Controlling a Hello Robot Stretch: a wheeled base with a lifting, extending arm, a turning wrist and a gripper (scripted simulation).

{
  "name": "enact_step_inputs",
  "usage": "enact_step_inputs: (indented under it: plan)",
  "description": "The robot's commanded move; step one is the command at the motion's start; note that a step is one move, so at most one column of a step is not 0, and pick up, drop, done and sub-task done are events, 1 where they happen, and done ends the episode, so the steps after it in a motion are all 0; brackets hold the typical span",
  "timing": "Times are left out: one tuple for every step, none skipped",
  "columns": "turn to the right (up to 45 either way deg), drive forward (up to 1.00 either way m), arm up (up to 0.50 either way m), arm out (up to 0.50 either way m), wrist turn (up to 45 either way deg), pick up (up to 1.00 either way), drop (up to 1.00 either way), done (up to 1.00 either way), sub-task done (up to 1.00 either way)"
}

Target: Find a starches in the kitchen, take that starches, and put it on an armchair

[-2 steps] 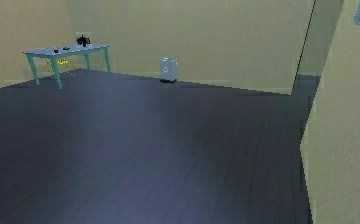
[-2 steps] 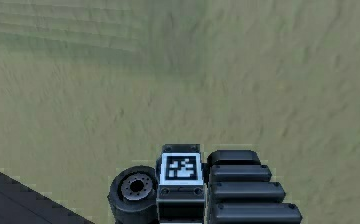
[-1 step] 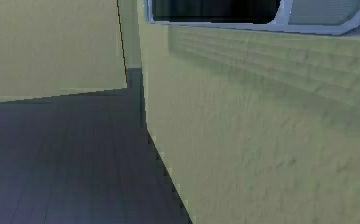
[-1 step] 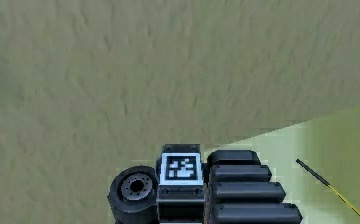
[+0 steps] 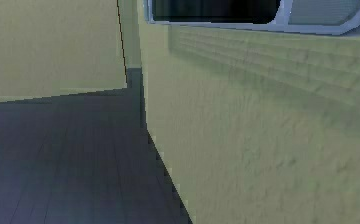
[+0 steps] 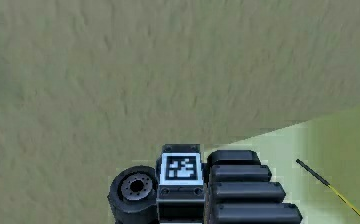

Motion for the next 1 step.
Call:
enact_step_inputs:
  plan:
    - [-45.0,0.0,0.0,0.0,0.0,0.0,0.0,0.0,0.0]
